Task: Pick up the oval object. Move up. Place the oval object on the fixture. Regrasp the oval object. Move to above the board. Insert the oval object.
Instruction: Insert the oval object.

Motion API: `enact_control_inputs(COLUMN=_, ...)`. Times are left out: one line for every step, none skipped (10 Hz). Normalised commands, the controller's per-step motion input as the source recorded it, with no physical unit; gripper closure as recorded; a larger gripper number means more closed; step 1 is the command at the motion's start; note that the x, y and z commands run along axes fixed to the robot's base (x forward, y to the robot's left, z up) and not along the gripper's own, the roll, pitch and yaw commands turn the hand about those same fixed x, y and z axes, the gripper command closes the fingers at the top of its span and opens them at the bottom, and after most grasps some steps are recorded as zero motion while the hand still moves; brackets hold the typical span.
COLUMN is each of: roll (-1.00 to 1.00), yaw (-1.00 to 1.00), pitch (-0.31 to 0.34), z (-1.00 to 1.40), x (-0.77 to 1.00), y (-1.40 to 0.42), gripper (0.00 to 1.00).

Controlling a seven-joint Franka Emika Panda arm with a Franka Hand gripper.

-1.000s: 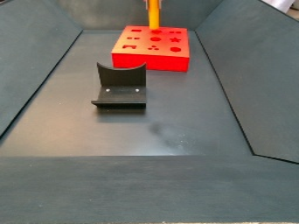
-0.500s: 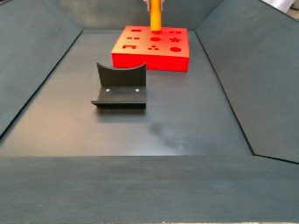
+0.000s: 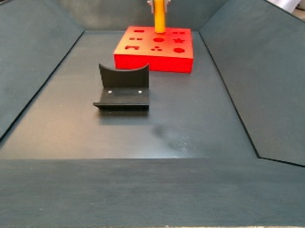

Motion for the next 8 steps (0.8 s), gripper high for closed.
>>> enact_control_inputs(roll=0.11, yaw=0.00, pitch=0.000, z=-0.11, x=0.00, y=-0.16, gripper=1.00)
enact_control_inputs(roll=0.09, yaw=0.00, pitch=0.000, z=-0.11, x=0.00, y=-0.13, gripper=1.00)
enact_control_inputs(roll=0.08, yaw=0.00, pitch=0.000, z=-0.16, x=0.00, y=-0.06, gripper=1.00)
enact_control_inputs(roll=0.09, yaw=0.00, pitch=-0.019, z=-0.32, x=0.00, y=0.00, gripper=1.00)
enact_control_inputs(roll=0.02, yaw=0.00, pitch=-0.111, z=-0.50, x=0.00, y=0.00, gripper=1.00)
enact_control_inputs(roll=0.00, yaw=-0.04, pitch=-0.263, z=-0.69, x=0.01, y=0.00, gripper=1.00)
enact_control_inputs(roll=0.00, yaw=0.00, pitch=-0.281, z=-0.65, x=0.05, y=0.00, gripper=1.00)
enact_control_inputs(roll=0.00, yaw=0.07, pitch=-0.253, z=-0.67, x=0.15, y=0.11, gripper=1.00)
